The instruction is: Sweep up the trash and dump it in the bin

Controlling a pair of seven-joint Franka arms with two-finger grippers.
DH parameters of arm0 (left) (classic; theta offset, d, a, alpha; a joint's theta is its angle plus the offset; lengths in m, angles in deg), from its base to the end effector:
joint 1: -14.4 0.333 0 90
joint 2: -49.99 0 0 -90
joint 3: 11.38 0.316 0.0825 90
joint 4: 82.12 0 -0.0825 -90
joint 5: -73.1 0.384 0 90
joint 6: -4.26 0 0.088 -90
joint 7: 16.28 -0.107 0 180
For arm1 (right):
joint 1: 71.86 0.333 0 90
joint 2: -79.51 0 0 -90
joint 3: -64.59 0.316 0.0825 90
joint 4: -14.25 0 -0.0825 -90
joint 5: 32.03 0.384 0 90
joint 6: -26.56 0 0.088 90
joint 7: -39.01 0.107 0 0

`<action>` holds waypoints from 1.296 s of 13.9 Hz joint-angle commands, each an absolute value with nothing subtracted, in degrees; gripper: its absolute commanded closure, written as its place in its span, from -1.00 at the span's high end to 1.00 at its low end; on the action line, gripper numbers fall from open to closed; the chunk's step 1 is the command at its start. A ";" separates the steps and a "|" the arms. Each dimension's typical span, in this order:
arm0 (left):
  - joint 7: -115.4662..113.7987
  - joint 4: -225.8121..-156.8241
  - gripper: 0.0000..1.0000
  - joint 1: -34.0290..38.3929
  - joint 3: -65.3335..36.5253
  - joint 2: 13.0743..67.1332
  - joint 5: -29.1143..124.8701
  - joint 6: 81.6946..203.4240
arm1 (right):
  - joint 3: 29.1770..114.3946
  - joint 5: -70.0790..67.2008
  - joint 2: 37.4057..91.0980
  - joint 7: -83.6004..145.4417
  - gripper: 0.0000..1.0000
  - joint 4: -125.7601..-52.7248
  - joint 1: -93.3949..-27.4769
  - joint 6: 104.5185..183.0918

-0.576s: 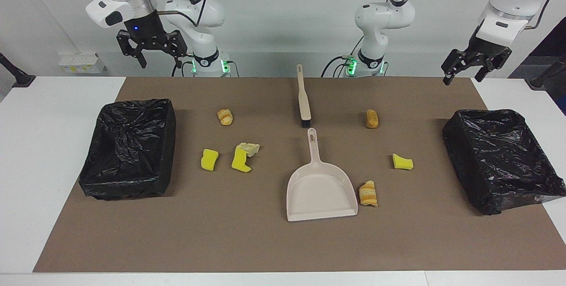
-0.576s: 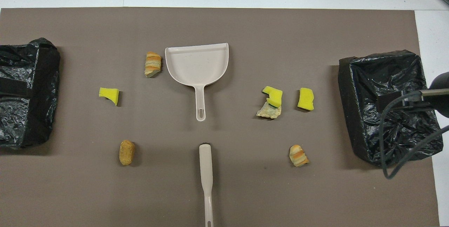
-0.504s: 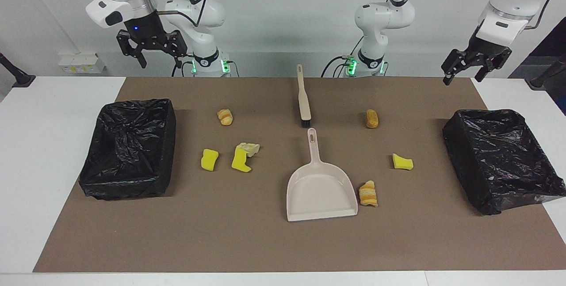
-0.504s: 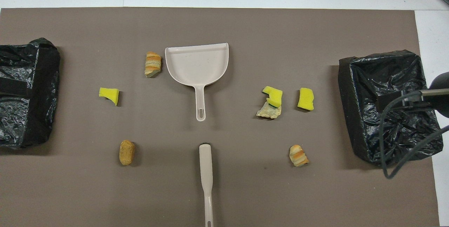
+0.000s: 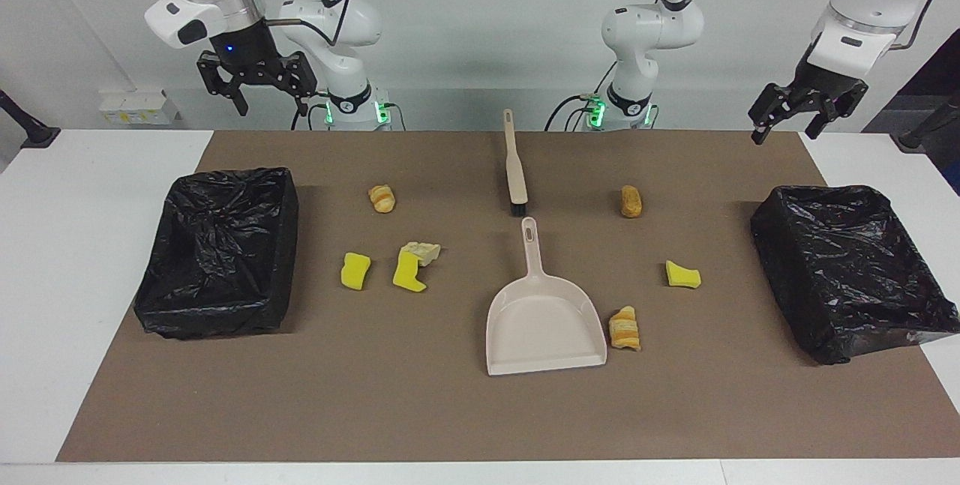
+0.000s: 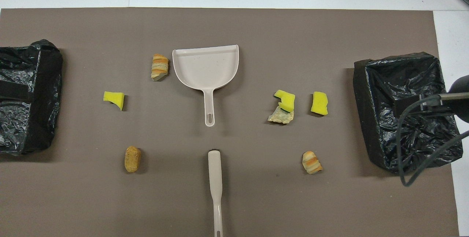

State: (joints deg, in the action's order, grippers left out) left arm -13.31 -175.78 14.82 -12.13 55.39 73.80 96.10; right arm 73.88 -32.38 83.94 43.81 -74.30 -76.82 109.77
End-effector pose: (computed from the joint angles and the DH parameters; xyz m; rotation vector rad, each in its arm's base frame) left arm 0.5282 -0.0021 0.6482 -3.1276 -0.0721 -0.0983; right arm 0.5163 0.0423 0.6669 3.1216 -0.0148 -0.0240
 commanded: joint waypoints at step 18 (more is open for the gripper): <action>8.91 -217.71 1.00 -21.51 -12.78 67.22 69.59 122.90 | 74.52 -33.61 70.03 51.64 1.00 -75.41 -62.56 133.85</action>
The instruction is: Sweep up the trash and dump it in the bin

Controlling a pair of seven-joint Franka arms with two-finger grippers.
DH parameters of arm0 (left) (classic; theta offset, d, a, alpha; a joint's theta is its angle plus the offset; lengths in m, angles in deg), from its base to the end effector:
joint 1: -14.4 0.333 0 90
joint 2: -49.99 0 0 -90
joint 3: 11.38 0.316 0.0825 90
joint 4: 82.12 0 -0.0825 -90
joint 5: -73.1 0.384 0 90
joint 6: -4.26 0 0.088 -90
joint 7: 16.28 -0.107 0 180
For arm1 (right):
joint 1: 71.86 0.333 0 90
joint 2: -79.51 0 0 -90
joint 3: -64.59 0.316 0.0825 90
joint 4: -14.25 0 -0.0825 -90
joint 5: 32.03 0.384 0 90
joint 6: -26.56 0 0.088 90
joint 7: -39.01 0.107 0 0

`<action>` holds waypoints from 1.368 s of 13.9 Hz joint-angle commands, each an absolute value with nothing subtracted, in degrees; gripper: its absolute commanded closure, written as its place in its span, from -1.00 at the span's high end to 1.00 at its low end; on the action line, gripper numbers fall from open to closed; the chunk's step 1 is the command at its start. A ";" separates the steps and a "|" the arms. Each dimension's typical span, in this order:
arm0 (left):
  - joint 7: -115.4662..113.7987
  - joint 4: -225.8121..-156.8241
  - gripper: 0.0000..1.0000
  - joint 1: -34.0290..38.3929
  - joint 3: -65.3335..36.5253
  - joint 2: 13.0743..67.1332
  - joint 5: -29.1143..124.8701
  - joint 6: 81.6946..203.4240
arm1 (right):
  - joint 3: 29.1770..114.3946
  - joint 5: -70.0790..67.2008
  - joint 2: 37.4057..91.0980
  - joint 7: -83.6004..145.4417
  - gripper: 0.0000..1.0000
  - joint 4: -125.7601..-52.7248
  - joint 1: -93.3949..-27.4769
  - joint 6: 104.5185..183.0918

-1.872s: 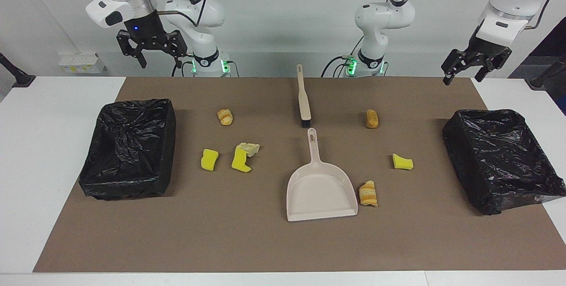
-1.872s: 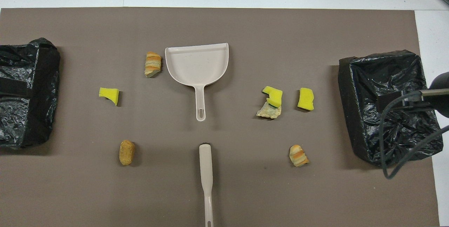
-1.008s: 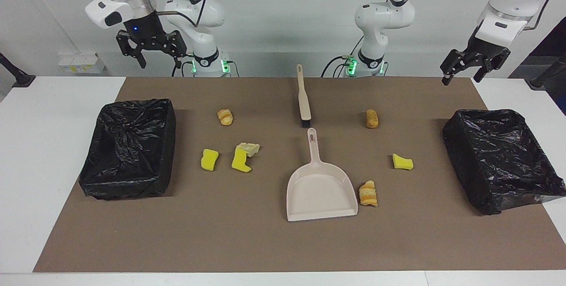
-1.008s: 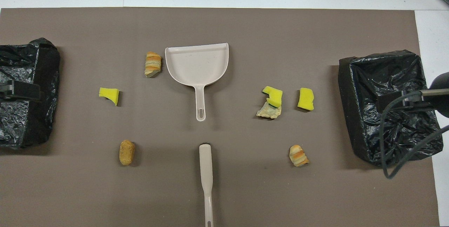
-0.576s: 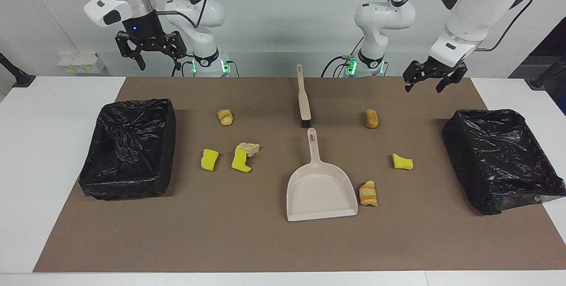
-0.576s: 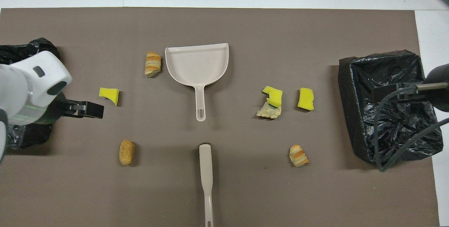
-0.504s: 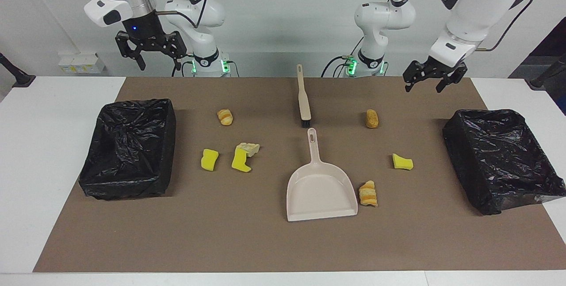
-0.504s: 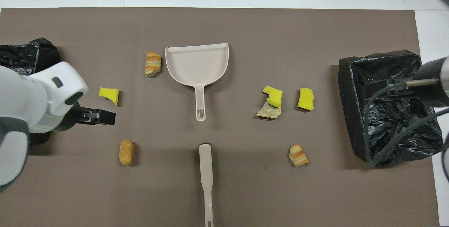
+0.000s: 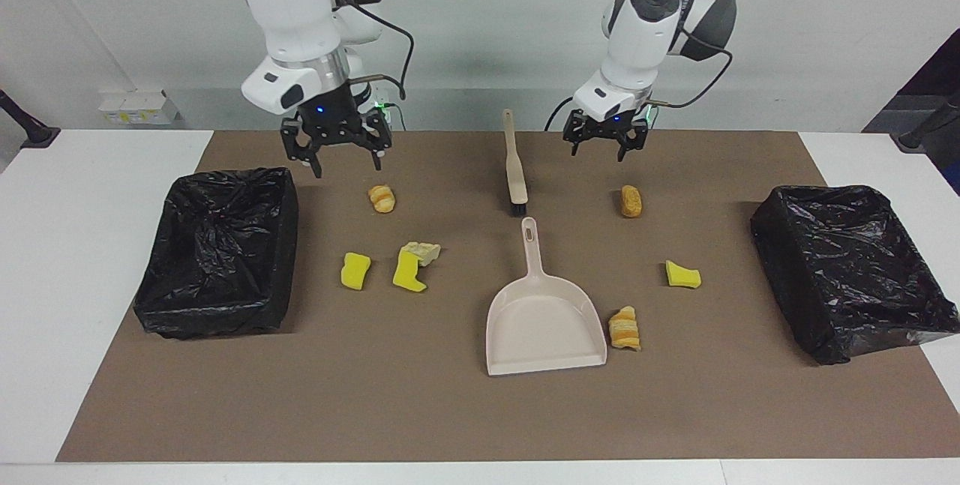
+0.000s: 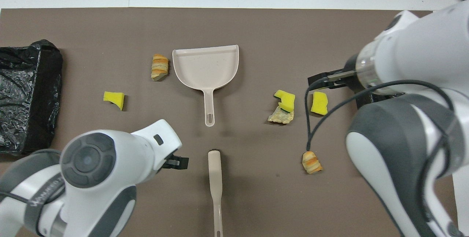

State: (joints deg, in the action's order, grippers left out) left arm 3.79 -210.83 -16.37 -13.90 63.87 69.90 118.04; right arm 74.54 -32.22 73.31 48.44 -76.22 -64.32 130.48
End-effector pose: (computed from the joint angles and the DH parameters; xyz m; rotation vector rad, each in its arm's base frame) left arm 0.3935 -0.2635 0.4645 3.0968 -0.3207 -0.0538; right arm 0.5811 0.1773 0.5815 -3.0838 -0.2148 -0.1874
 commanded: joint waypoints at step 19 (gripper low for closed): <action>38.21 -233.82 -1.00 -43.17 -15.07 65.02 69.67 144.45 | 74.43 -36.86 38.99 73.28 1.00 -51.50 -44.97 136.77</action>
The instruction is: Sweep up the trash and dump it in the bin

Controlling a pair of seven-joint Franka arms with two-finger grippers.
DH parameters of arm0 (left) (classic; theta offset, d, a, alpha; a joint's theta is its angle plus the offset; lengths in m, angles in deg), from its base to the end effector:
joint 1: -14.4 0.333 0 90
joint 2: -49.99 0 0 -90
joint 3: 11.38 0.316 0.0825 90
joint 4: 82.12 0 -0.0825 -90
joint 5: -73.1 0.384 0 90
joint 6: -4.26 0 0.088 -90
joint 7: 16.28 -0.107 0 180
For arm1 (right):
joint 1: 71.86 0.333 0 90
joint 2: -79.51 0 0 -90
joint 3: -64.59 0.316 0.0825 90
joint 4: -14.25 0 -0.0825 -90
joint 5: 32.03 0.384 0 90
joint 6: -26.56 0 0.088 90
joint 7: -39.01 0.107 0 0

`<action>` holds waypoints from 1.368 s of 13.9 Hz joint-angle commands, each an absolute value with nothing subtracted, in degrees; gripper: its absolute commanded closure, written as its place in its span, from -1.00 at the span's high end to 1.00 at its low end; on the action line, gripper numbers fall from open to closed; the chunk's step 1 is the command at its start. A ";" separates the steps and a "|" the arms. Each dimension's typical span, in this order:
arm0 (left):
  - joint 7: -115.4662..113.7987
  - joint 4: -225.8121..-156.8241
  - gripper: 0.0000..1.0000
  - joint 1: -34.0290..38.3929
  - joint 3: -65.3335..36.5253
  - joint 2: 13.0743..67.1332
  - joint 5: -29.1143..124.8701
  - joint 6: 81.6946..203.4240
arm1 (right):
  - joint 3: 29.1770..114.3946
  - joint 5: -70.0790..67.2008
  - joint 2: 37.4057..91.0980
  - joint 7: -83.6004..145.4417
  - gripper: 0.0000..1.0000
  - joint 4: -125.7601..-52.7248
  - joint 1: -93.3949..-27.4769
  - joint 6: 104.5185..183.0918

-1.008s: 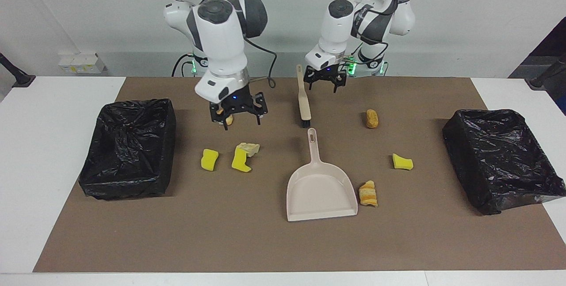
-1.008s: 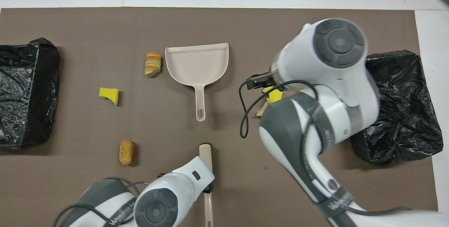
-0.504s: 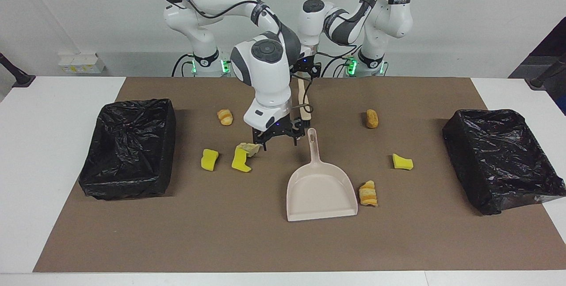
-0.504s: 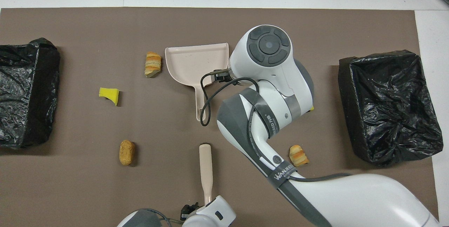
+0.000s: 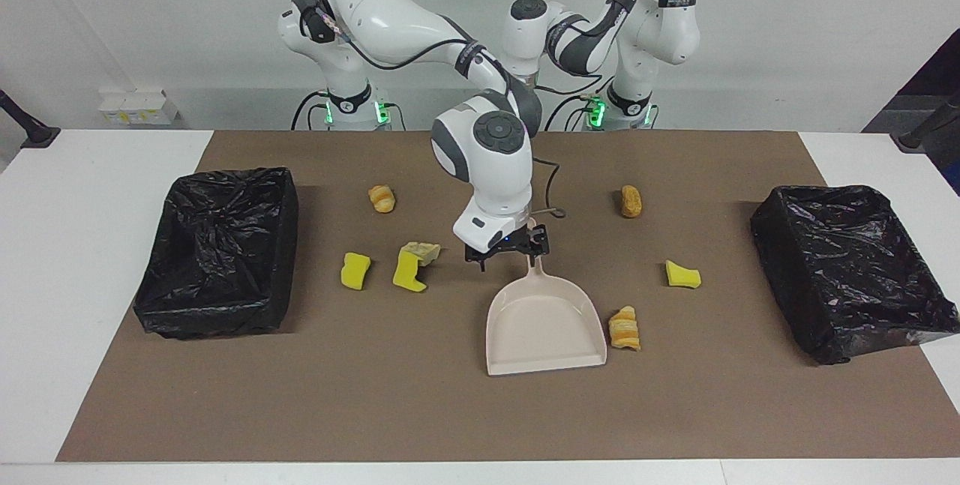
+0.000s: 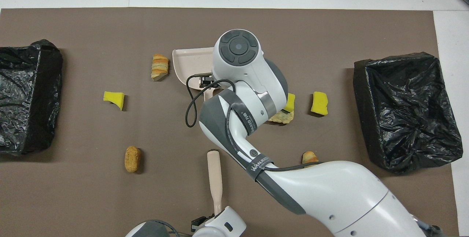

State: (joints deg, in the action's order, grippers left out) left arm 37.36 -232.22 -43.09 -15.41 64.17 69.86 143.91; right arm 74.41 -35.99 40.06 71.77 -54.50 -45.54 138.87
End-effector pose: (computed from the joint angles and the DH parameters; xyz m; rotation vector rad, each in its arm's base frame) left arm 0.2027 -0.3722 0.3398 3.0722 -0.1446 0.0266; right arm 0.6283 0.4101 0.3874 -3.0599 -0.0610 -0.0658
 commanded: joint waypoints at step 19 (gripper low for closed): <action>28.33 -231.19 -1.00 -7.34 -14.98 73.02 79.52 131.00 | 74.34 -38.45 37.49 76.54 -1.00 -53.08 -40.92 135.63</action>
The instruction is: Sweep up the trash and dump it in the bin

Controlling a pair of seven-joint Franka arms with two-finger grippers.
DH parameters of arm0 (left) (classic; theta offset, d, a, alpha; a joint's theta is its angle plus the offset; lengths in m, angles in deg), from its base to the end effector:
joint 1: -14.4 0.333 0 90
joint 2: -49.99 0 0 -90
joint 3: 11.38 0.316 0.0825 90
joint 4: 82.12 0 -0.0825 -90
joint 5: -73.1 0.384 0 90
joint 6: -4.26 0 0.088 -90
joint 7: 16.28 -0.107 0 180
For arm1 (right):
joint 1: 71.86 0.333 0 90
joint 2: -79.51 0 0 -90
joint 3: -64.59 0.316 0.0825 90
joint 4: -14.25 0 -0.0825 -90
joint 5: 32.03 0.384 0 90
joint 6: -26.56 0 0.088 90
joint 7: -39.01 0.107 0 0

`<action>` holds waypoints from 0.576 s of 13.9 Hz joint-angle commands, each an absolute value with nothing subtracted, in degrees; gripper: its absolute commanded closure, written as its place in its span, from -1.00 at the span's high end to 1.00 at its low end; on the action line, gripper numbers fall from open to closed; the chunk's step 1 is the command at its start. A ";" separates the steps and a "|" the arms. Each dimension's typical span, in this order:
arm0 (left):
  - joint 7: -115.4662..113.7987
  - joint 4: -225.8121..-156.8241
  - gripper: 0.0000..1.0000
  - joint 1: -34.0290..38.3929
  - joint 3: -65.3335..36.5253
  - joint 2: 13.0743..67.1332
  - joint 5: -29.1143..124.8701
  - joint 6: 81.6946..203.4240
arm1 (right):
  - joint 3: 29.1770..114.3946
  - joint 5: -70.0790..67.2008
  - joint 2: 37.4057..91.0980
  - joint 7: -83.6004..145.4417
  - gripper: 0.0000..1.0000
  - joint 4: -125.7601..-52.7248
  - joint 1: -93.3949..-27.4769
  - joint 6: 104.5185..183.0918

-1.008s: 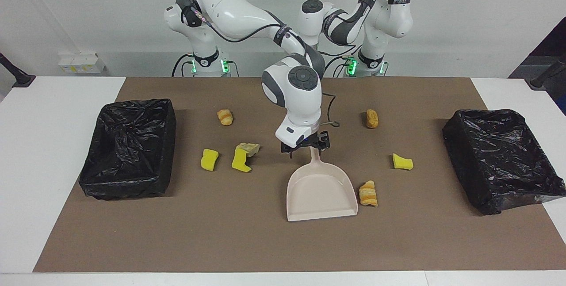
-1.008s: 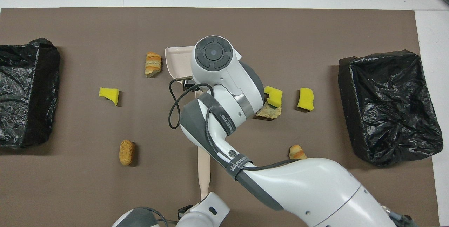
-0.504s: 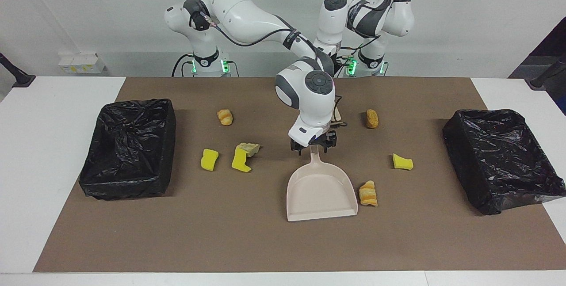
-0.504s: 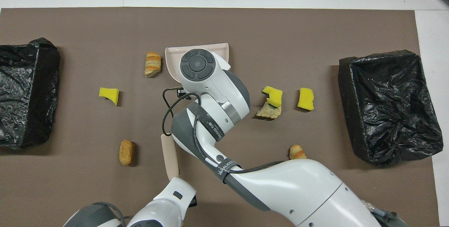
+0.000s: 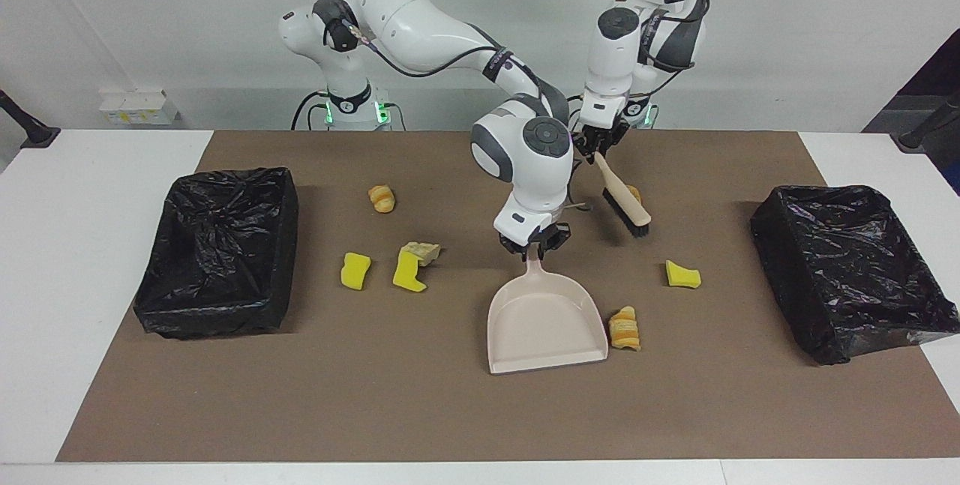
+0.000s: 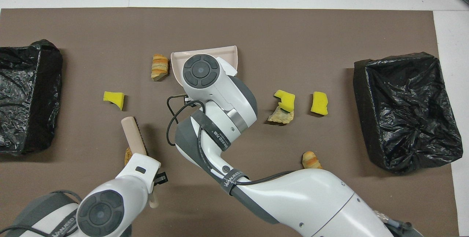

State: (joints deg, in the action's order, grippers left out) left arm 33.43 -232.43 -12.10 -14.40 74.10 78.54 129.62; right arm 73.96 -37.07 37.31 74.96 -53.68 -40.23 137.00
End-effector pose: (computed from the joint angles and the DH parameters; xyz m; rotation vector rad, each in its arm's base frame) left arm 0.3426 -0.1893 0.3866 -3.0199 -0.4588 -0.0772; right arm 0.5921 0.4617 0.3549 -3.1096 -0.1178 0.0084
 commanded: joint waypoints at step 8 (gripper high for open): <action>-5.26 -218.98 -1.00 13.15 -14.63 61.34 79.52 130.83 | 74.43 -26.76 37.23 63.31 -1.00 -56.15 -46.72 140.73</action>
